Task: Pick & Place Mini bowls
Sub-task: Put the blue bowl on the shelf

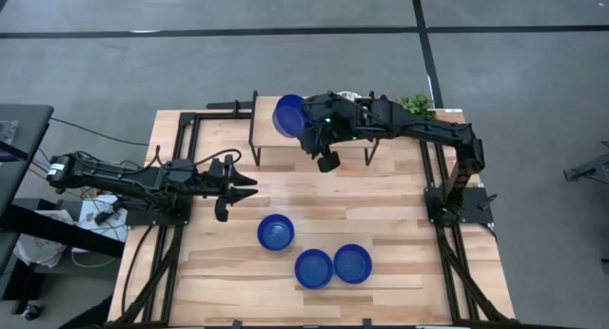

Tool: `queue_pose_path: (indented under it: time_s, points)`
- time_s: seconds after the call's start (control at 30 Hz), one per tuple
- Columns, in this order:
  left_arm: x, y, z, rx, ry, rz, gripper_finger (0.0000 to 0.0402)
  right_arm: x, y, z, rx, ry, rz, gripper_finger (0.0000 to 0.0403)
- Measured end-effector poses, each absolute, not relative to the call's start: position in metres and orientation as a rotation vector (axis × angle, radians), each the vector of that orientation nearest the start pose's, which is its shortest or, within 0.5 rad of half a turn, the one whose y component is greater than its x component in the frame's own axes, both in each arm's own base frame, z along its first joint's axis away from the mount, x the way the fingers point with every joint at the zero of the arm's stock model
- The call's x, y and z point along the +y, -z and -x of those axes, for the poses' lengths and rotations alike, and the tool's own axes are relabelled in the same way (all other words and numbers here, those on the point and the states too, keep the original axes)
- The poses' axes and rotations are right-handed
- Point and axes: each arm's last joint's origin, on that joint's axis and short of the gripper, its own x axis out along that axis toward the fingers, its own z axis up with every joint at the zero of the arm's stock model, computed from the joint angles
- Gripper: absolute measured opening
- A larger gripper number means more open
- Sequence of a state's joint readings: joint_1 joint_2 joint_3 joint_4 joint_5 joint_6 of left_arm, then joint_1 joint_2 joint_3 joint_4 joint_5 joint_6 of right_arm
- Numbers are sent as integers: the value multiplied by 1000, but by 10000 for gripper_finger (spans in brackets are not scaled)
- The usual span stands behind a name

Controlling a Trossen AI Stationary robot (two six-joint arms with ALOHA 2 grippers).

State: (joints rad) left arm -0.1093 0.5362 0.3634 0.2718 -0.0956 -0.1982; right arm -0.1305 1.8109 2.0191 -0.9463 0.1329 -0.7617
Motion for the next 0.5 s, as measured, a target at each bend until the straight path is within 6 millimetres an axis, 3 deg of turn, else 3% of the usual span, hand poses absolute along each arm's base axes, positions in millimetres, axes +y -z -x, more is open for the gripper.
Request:
queue_pose_path:
  time_s: [0.23, 0.37, 0.5]
  points:
    - [-13, -266, -140, -104, 25, 220, 121, -62, -376, -399, 953, -91, 687, 0]
    - [-13, -266, -140, -106, 26, 228, 121, -68, -376, -420, 978, -102, 678, 0]
    - [-13, -266, -140, -104, 27, 232, 121, -79, -373, -426, 954, -94, 665, 0]
